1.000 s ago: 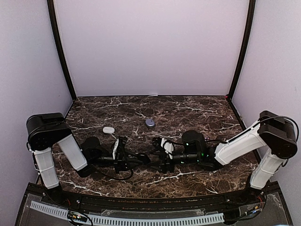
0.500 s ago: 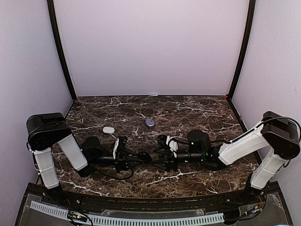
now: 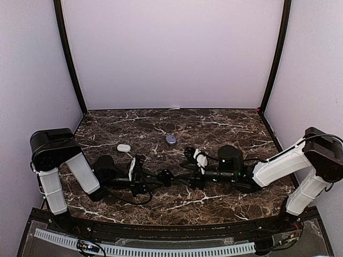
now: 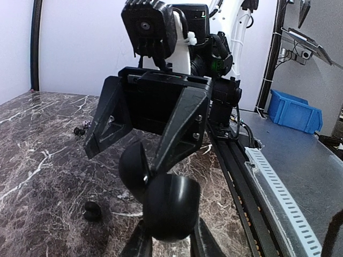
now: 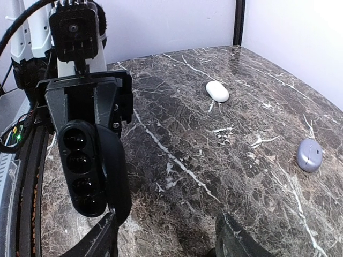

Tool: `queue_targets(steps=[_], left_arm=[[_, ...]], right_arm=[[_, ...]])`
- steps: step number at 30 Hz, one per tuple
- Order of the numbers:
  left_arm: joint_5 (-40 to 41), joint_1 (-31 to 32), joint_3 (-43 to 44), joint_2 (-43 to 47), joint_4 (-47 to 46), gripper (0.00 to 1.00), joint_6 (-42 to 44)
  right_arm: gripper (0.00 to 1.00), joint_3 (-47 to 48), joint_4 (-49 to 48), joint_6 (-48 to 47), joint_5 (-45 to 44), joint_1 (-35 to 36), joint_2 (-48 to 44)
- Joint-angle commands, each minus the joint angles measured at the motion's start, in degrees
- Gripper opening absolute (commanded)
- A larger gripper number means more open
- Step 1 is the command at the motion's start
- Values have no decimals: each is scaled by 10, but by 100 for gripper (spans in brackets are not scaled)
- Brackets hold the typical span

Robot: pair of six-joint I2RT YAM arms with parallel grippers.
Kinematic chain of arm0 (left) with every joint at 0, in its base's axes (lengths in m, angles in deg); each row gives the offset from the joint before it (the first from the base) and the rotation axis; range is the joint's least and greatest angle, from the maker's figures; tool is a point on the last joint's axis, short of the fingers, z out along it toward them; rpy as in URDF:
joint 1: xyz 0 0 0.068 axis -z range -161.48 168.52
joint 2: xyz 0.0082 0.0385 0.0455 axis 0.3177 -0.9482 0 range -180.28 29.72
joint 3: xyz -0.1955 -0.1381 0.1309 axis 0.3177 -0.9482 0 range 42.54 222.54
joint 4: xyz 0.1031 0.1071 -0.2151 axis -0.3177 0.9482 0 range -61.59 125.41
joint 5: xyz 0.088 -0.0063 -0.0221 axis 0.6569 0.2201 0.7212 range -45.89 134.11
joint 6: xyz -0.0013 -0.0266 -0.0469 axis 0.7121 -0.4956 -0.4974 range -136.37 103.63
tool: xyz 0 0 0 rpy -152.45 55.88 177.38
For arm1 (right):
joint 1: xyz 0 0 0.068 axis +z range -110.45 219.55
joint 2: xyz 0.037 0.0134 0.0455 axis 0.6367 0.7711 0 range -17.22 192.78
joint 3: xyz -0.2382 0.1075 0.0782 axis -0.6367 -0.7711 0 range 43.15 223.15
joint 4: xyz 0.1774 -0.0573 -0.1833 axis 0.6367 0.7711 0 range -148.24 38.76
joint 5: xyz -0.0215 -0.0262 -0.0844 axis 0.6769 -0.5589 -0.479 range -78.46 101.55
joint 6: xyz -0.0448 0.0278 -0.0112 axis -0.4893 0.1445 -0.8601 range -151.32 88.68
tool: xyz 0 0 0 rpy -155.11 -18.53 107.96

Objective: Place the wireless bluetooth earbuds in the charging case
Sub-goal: Open the charging case.

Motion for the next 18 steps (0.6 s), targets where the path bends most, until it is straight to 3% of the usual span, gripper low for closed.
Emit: queue_targets(steps=[1,18], left_arm=[[-38,8,4,3,-74,19,3],[-29,8,2,3,-77,19,1]], right_arm=[[60,-7,-35,7,-51,-10,-17],[63,-18,-53,-10,29,-10,-24]])
